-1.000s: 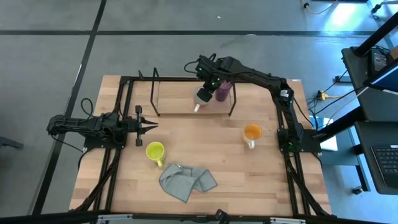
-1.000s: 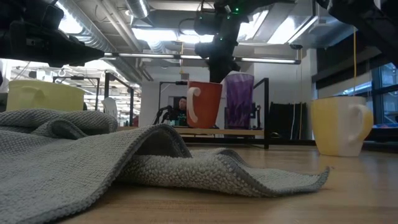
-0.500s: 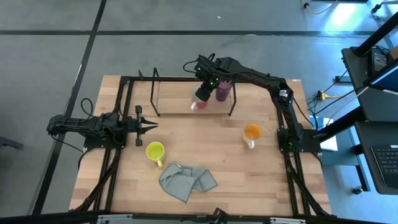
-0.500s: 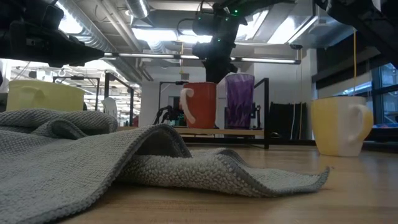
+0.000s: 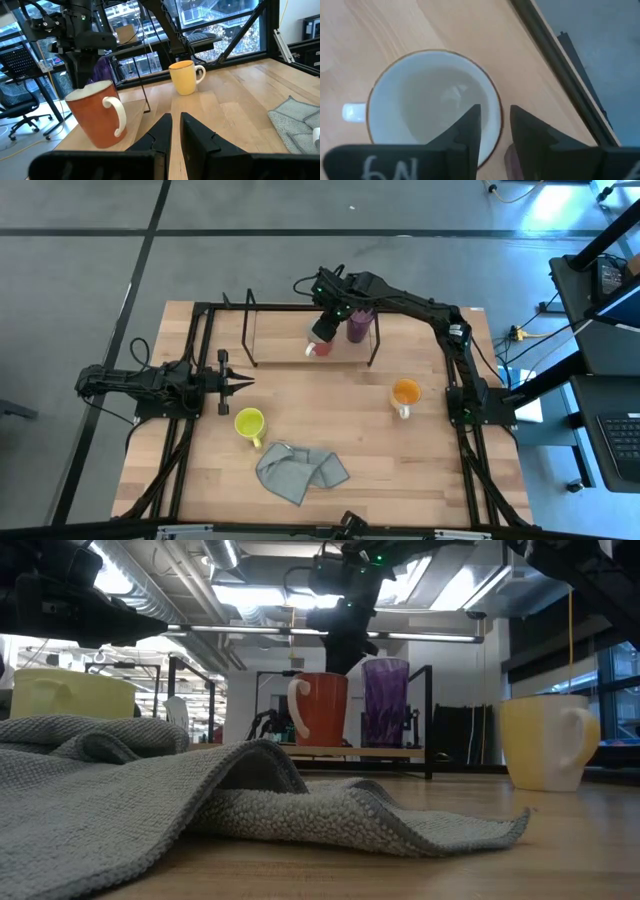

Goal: Stack small to large cups/mugs on shelf
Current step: Put the orange mug on the shelf

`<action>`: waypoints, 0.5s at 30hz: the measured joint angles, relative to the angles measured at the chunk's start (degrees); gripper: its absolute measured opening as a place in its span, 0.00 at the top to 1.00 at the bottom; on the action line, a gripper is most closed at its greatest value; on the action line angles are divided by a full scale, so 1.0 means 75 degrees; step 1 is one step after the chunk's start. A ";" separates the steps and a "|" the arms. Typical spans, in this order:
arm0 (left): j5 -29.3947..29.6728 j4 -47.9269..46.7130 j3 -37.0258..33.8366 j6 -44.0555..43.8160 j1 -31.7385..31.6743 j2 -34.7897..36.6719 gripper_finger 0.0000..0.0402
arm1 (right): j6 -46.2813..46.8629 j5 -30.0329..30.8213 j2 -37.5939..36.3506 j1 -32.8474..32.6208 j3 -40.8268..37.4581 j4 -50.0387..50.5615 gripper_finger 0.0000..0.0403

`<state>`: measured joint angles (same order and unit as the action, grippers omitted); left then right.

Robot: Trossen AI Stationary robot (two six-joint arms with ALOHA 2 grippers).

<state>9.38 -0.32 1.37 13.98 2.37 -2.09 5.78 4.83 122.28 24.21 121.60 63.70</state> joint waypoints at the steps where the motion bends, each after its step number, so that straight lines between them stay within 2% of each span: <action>1: 0.0001 0.0000 0.0000 0.0000 0.0003 0.0000 0.92 | -0.0011 0.0010 0.0000 0.0000 0.0000 -0.0046 0.74; 12: -0.0002 0.0000 0.0000 0.0000 0.0001 0.0000 0.92 | -0.0031 0.0000 -0.0015 -0.0109 0.0531 -0.0304 0.74; 15: 0.0001 0.0000 0.0001 0.0000 0.0002 0.0000 0.92 | -0.0028 -0.0353 -0.0015 -0.0238 0.0902 -0.0308 0.75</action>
<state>9.39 -0.32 1.37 13.98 2.39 -2.09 5.57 2.19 122.17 22.42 128.37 61.39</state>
